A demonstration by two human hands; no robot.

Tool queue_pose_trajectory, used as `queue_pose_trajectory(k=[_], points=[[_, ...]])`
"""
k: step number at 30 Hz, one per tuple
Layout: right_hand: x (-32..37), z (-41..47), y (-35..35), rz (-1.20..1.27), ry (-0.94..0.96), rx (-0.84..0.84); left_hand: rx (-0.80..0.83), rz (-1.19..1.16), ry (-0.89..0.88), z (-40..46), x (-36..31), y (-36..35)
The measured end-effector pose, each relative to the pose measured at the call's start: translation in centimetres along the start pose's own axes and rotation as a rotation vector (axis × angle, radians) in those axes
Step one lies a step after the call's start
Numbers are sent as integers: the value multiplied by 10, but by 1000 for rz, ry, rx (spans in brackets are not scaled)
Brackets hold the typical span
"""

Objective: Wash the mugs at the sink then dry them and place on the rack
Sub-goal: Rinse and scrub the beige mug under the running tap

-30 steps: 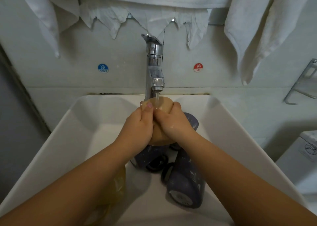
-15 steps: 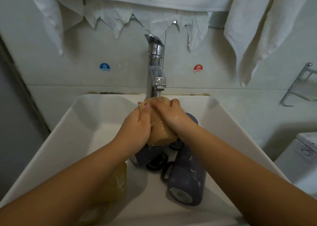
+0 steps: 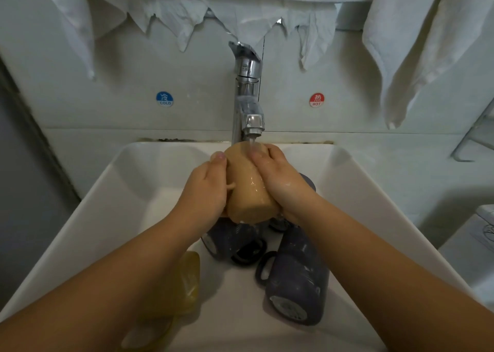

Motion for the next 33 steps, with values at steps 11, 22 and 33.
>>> queue_pose_trajectory(k=[11,22,33], points=[[-6,3,-2,117,15,107,80,-274,187,1,11,0],[-5,4,-6,158,48,215,189,-188,140,3,8,4],[-3,9,-5,302,64,131,160,-202,106,6,8,4]])
Point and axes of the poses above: each hand's wrist, its own z-axis towards the middle knuckle, its own y-axis out of the back of the hand, x = y × z, the point moved 6 cm from there along z, towards the middle knuckle, and after that the axes turned 2 degrees about x, right-handed, at the moved point
